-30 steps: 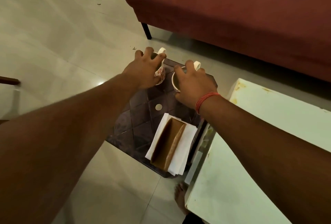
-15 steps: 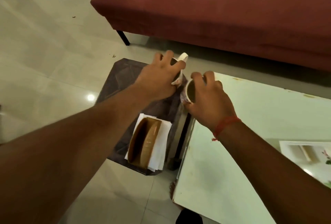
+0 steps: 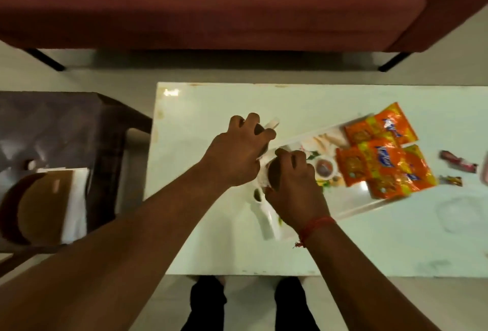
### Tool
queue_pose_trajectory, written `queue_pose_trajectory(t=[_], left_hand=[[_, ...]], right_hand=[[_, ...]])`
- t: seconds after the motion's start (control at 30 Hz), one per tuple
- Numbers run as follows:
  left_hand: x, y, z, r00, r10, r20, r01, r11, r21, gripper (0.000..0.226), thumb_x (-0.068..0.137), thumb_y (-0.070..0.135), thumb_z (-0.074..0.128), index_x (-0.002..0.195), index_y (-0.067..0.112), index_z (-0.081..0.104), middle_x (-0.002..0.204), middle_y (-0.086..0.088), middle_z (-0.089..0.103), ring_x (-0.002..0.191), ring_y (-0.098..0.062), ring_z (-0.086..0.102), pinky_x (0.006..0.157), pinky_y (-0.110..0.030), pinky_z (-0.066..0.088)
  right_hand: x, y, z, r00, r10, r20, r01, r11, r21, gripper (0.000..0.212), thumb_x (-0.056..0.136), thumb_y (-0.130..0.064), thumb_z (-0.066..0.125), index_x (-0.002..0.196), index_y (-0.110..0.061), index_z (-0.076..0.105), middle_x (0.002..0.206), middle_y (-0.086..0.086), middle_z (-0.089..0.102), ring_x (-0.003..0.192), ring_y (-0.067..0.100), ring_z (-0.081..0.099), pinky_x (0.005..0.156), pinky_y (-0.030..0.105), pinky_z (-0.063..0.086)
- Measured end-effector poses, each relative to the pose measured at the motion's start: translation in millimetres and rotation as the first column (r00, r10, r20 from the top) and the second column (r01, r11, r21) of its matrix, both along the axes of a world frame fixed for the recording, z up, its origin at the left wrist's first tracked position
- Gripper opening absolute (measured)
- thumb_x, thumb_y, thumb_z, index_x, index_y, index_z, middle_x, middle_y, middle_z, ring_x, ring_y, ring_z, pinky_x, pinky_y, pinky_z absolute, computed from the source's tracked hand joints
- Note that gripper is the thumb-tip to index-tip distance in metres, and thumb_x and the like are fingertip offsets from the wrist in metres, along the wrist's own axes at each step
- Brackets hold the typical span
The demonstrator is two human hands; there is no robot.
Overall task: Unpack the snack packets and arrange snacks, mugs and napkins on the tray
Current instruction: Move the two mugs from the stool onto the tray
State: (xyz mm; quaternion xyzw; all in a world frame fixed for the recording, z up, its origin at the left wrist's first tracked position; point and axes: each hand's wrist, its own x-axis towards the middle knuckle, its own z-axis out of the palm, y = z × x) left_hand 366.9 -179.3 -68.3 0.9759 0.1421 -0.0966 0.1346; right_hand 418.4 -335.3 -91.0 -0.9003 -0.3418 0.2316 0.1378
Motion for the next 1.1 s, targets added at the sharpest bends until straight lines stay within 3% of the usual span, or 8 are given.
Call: queue_pose_trajectory(t=[0.13,0.37,0.57,0.87,1.1], left_hand=[[50,-49,-15,0.998,-0.037,-0.049,0.038,0.999,0.007,0.058,0.079,0.023,0.069,0.130,0.031,0.044,0.133,-0.004,0.039,0.118,-0.029,0.041,0.061,-0.035,0.052],[114,-106,-40,0.984,-0.121,-0.135,0.126,0.992,0.031,0.058,0.078,0.013,0.066,0.129,0.032,0.047,0.136,-0.004,0.037,0.122,-0.030,0.038,0.059,-0.033,0.045],[137,-122,-57,0.967,-0.166,-0.195,0.177,0.983,0.040,0.060,0.077,0.014,0.069,0.131,0.030,0.048,0.142,-0.005,0.037,0.127,-0.031,0.036,0.063,-0.035,0.050],[147,-129,-65,0.957,-0.182,-0.227,0.197,0.980,0.043,0.069,0.074,0.012,0.074,0.134,0.029,0.047,0.147,-0.006,0.036,0.133,-0.032,0.033,0.074,-0.038,0.057],[145,-126,-67,0.959,-0.189,-0.209,0.204,0.977,0.052,0.069,0.074,0.011,0.075,0.134,0.030,0.047,0.147,-0.006,0.036,0.133,-0.032,0.034,0.070,-0.037,0.056]], right_hand=[[36,-55,-11,1.000,-0.007,-0.002,0.007,0.999,-0.040,0.076,0.071,-0.026,0.074,0.137,-0.017,0.037,0.132,0.014,0.041,0.116,0.041,0.045,0.094,0.044,0.047],[76,-109,-28,0.992,-0.045,-0.114,0.043,0.999,-0.019,0.082,0.074,-0.019,0.073,0.144,-0.017,0.031,0.140,0.013,0.035,0.119,0.038,0.041,0.092,0.041,0.047],[86,-125,-40,0.990,-0.051,-0.132,0.053,0.999,0.010,0.087,0.077,-0.019,0.071,0.150,-0.019,0.023,0.140,0.012,0.034,0.116,0.035,0.044,0.089,0.039,0.051],[83,-132,-50,0.994,-0.079,-0.071,0.078,0.997,-0.022,0.089,0.079,-0.036,0.076,0.151,-0.025,0.025,0.143,0.010,0.037,0.123,0.030,0.044,0.089,0.040,0.057],[80,-132,-53,0.994,-0.103,-0.017,0.102,0.993,-0.054,0.088,0.079,-0.052,0.073,0.150,-0.029,0.027,0.144,0.009,0.037,0.125,0.030,0.044,0.086,0.040,0.056]])
